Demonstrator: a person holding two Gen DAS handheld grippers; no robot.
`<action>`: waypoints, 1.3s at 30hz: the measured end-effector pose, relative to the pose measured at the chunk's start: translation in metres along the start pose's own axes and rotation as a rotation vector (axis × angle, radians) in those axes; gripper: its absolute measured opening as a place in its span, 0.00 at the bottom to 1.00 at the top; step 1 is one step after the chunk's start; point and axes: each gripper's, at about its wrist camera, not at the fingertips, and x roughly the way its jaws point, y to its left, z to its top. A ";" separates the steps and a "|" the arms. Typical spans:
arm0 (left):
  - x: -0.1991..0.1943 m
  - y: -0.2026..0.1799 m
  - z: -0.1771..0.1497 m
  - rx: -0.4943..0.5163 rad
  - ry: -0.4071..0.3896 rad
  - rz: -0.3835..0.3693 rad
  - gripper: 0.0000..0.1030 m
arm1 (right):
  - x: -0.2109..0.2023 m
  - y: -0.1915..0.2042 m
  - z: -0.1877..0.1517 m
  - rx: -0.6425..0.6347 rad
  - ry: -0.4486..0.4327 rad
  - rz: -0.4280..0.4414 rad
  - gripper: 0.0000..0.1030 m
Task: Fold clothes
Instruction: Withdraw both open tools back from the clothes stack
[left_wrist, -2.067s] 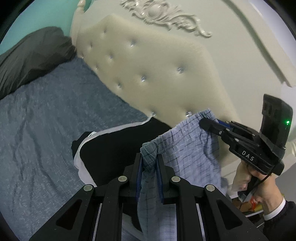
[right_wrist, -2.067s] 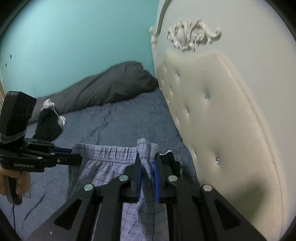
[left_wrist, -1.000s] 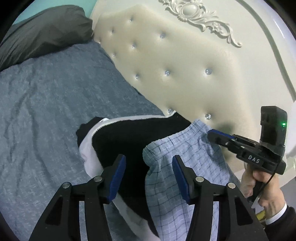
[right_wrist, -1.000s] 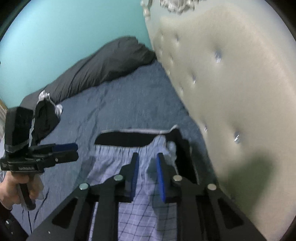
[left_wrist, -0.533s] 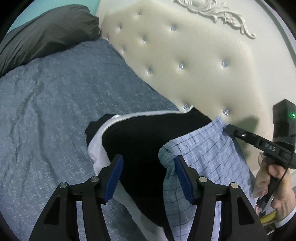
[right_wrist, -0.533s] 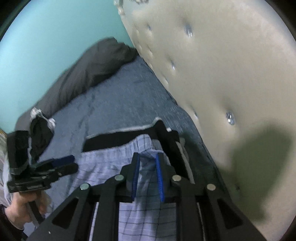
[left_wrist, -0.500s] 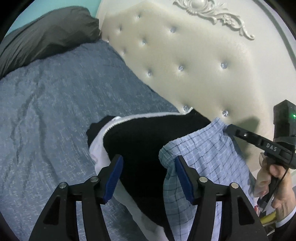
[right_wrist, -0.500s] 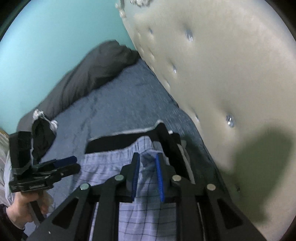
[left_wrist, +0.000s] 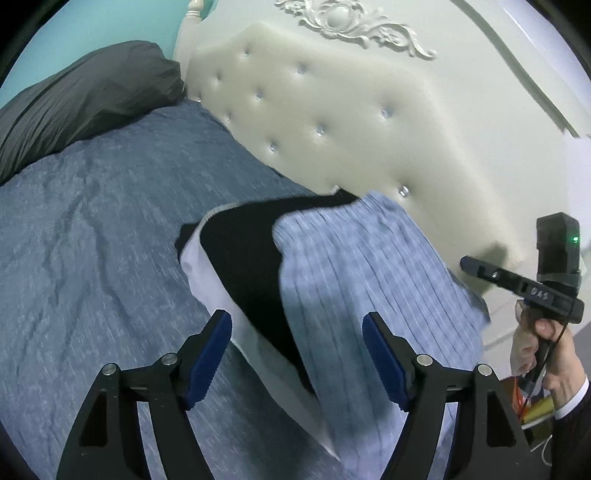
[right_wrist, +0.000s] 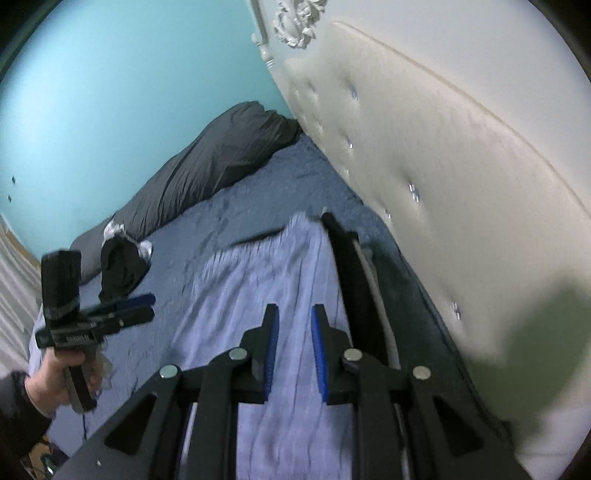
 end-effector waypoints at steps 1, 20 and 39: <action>0.000 -0.003 -0.005 0.000 0.005 0.003 0.75 | 0.000 -0.002 -0.006 0.009 0.005 -0.005 0.17; 0.011 -0.018 -0.049 0.034 0.048 0.091 0.90 | -0.031 -0.010 -0.053 0.070 -0.051 -0.072 0.17; -0.029 -0.007 -0.067 0.026 0.020 0.142 0.93 | -0.062 0.015 -0.067 0.089 -0.118 -0.205 0.17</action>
